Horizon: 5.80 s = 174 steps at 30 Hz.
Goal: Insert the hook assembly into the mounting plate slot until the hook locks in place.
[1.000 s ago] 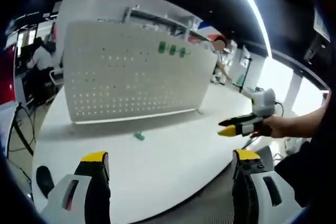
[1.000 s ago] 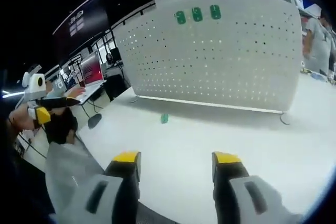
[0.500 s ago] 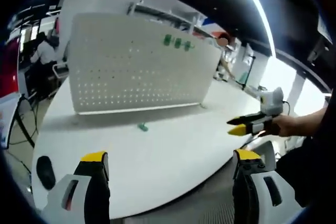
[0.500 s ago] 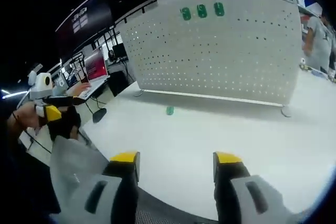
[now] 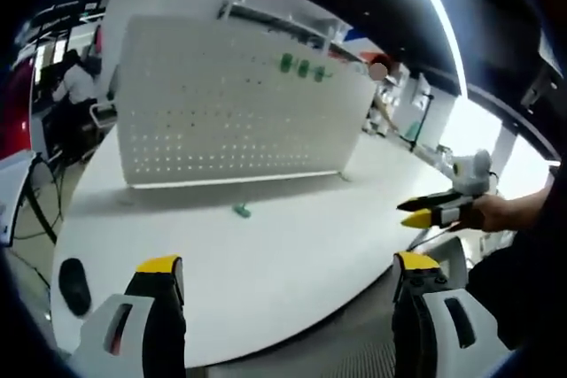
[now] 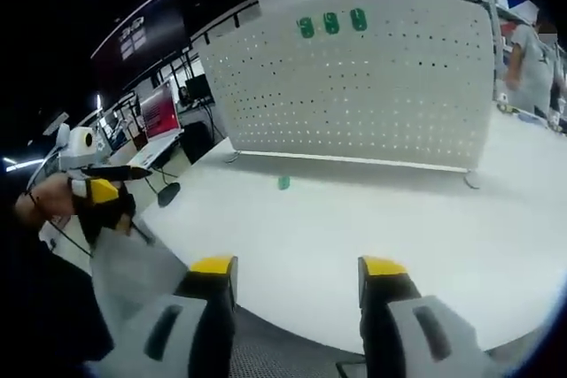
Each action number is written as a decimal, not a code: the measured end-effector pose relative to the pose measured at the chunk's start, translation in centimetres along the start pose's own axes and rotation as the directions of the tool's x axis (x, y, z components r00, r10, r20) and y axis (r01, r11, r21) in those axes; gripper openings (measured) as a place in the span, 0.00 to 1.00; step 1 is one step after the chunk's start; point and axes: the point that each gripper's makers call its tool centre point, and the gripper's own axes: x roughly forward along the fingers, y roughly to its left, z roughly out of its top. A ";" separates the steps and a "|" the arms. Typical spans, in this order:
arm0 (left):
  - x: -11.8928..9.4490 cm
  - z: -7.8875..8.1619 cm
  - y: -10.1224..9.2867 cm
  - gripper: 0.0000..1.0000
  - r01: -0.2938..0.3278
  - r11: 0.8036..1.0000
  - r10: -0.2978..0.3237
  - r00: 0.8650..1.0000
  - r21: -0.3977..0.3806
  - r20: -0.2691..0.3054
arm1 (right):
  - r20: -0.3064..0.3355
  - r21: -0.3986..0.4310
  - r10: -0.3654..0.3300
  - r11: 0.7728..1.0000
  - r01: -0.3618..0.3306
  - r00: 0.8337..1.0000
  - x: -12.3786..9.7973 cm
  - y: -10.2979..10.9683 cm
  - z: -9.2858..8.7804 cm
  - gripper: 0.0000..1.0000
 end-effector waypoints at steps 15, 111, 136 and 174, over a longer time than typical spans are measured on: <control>0.6 -1.0 0.5 0.99 0.000 1.000 0.000 0.999 -0.004 -0.051 | -0.020 -0.018 0.040 0.999 -0.041 0.999 1.7 0.8 0.0 0.51; 3.8 -0.3 5.7 0.99 -0.050 0.992 0.038 0.995 -0.119 -0.097 | -0.067 -0.089 0.091 0.991 -0.097 0.994 32.2 2.3 10.3 0.00; 4.4 3.9 3.1 0.96 0.031 0.998 -0.033 0.999 -0.055 -0.023 | 0.159 -0.099 0.142 0.987 -0.128 0.977 20.5 4.8 17.4 0.00; 5.7 10.4 -3.1 0.21 0.258 0.948 -0.230 0.960 -0.186 0.160 | 0.447 -0.121 0.325 0.945 -0.304 0.833 5.3 16.9 18.9 0.00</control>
